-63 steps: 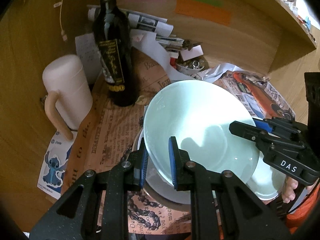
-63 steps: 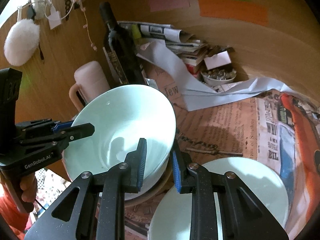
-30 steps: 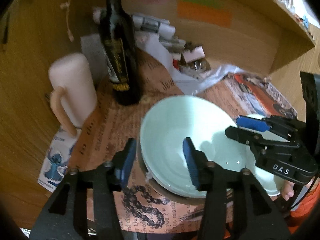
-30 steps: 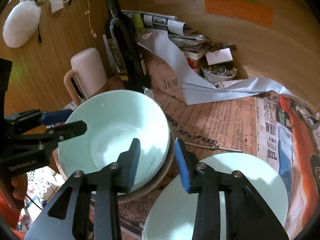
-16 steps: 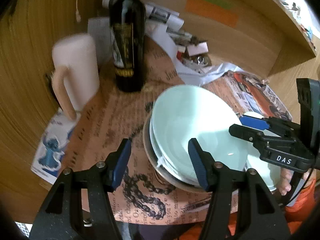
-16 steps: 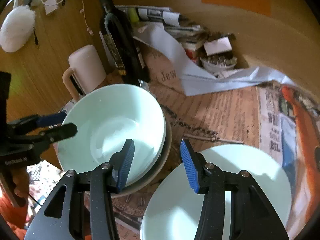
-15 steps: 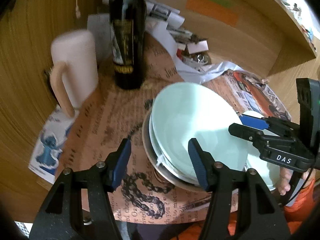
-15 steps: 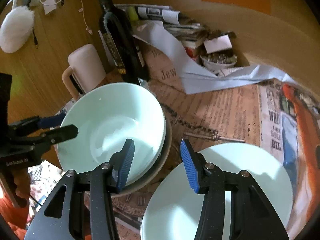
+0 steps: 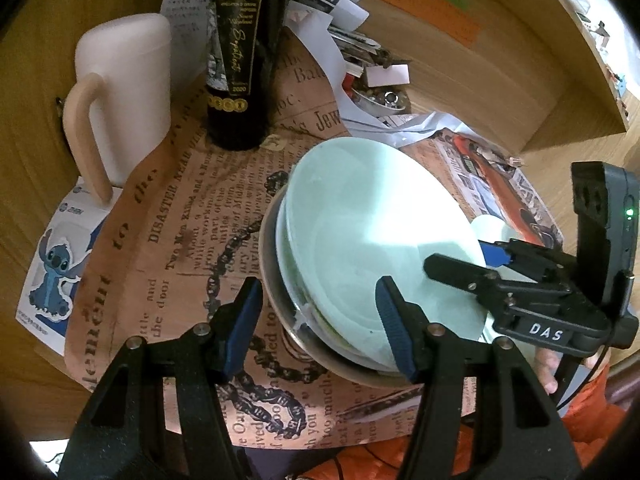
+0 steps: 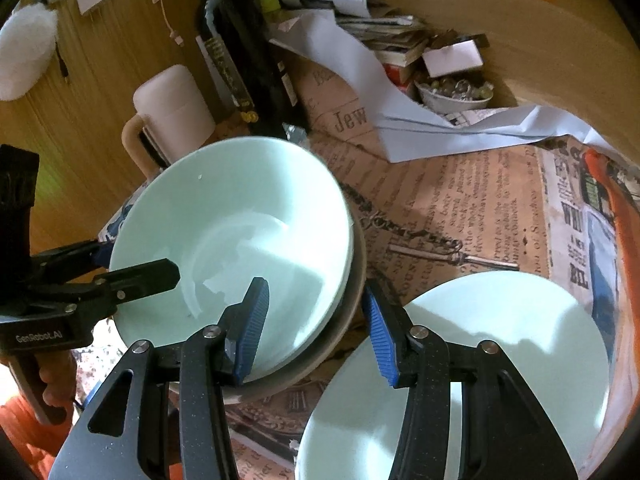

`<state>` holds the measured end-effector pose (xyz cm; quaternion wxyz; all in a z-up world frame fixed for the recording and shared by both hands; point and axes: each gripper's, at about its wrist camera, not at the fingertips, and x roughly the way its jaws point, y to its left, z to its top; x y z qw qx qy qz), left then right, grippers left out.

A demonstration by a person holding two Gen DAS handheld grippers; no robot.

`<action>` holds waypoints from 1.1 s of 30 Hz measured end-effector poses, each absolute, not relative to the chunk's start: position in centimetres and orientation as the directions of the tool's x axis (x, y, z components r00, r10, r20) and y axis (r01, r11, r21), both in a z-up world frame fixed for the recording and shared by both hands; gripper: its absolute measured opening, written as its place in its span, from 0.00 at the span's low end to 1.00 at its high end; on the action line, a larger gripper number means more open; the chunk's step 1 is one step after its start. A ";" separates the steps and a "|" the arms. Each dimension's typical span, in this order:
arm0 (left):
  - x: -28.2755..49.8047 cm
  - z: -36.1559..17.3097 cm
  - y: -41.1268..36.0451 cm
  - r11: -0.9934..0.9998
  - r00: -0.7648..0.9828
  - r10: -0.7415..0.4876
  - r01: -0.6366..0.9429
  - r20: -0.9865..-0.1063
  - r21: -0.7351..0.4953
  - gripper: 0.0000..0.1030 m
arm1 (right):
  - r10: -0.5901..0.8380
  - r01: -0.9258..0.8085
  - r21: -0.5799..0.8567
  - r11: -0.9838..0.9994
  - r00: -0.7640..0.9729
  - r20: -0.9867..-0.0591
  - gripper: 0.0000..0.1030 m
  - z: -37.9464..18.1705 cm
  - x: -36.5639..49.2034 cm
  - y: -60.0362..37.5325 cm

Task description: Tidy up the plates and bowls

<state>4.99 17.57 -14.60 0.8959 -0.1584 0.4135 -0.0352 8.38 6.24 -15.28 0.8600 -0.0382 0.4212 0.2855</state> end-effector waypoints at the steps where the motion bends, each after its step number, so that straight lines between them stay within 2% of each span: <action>1: 5.0 -14.7 17.5 0.947 0.653 -0.198 -0.064 -0.731 -0.313 0.55 | 0.457 -0.527 0.171 0.832 0.478 -0.750 0.43 -15.4 8.4 6.4; 5: 5.0 -14.6 17.2 0.954 0.658 -0.182 -0.062 -0.731 -0.293 0.55 | 0.439 -0.529 0.140 0.837 0.495 -0.750 0.43 -15.5 8.3 6.7; 19: 5.0 -14.3 16.2 0.971 0.671 -0.090 -0.103 -0.736 -0.214 0.55 | 0.421 -0.480 0.144 0.866 0.542 -0.727 0.31 -15.1 8.2 6.3; 33: 5.2 -12.8 15.4 0.971 0.705 -0.072 -0.111 -0.705 -0.210 0.55 | 0.440 -0.459 0.172 0.872 0.581 -0.684 0.30 -13.6 7.7 5.3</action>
